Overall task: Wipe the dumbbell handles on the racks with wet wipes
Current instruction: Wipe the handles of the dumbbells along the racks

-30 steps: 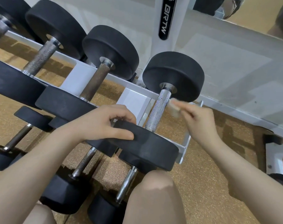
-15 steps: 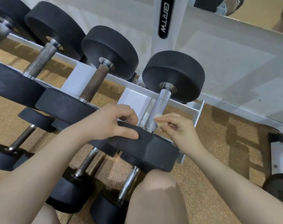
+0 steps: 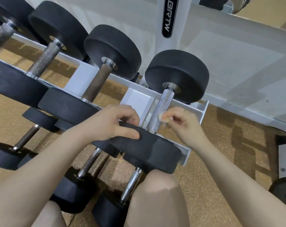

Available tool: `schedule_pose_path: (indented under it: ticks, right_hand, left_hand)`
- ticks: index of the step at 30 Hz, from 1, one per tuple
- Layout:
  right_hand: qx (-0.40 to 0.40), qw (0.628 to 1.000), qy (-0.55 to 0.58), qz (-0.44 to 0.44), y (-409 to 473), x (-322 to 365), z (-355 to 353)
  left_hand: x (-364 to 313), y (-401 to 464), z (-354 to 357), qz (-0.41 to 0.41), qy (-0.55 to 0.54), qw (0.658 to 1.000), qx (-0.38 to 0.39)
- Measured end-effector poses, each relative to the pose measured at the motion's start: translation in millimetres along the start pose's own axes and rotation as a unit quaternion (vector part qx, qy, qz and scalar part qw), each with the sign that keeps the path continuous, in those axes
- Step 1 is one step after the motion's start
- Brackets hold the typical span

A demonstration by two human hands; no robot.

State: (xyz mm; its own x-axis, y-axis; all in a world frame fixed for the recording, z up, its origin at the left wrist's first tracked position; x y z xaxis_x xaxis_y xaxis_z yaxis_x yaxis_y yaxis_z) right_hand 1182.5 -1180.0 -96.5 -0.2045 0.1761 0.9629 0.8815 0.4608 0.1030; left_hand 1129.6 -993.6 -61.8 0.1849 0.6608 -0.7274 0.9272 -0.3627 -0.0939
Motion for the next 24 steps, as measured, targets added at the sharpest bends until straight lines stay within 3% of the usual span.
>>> schedule_pose_path:
  ticks: [3,5,7,9,11,12,14,17,21,23,24]
  right_hand:
    - [0.145,0.988,-0.053,-0.024,-15.3,0.1,14.8]
    - [0.14,0.986,-0.067,-0.06,-15.7,1.5,15.6]
    - [0.04,0.993,-0.076,-0.084,-8.2,1.7,5.8]
    - [-0.13,0.982,-0.114,-0.075,0.7,2.4,-14.6]
    - [-0.271,0.955,-0.121,-0.008,3.9,-2.0,-31.8]
    - [-0.296,0.95,-0.089,0.051,6.5,-10.9,-34.1]
    - [-0.26,0.952,0.04,0.154,10.8,-28.4,-22.7]
    - [-0.134,0.947,0.188,0.222,0.6,-36.1,8.1]
    - [0.065,0.923,0.179,0.334,-26.0,-35.0,18.7]
    - [0.095,0.909,0.157,0.374,-23.9,-36.3,9.5]
    - [0.074,0.904,0.173,0.384,-18.3,-37.0,5.3]
  left_hand:
    - [0.4,1.1,-0.7,-0.006,0.0,1.0,0.011]
    - [0.7,0.5,-0.6,-0.007,0.0,1.0,0.01]
    - [0.6,-0.1,-0.3,-0.008,0.001,1.0,0.004]
    - [0.7,-0.8,0.1,-0.011,0.002,1.0,0.001]
    - [-0.1,-1.1,0.1,-0.013,0.005,1.0,0.003]
    - [-0.6,-1.2,-0.1,-0.014,0.006,1.0,0.005]
    - [-1.8,-0.8,-0.6,-0.016,0.005,1.0,0.007]
    - [-2.3,-0.4,-0.5,-0.02,0.003,1.0,0.016]
    - [-0.6,0.2,0.0,-0.02,-0.002,0.999,0.03]
    - [0.3,1.3,0.8,-0.022,-0.012,0.999,0.036]
    - [0.4,2.0,1.0,-0.022,-0.017,0.999,0.036]
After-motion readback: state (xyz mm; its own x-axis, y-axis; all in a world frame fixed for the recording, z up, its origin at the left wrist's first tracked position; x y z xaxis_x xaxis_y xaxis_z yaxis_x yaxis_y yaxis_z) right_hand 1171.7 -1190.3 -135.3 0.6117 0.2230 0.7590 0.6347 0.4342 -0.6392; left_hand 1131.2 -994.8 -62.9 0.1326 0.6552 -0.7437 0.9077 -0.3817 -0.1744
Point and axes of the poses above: each hand's wrist, its own y-axis towards the middle knuckle, its own z-axis out of the palm, x = y × z, the point moved 5 cm from there along y, towards the middle knuckle, and after that the axes turned 11 degrees about y, right-handed, at the moved point
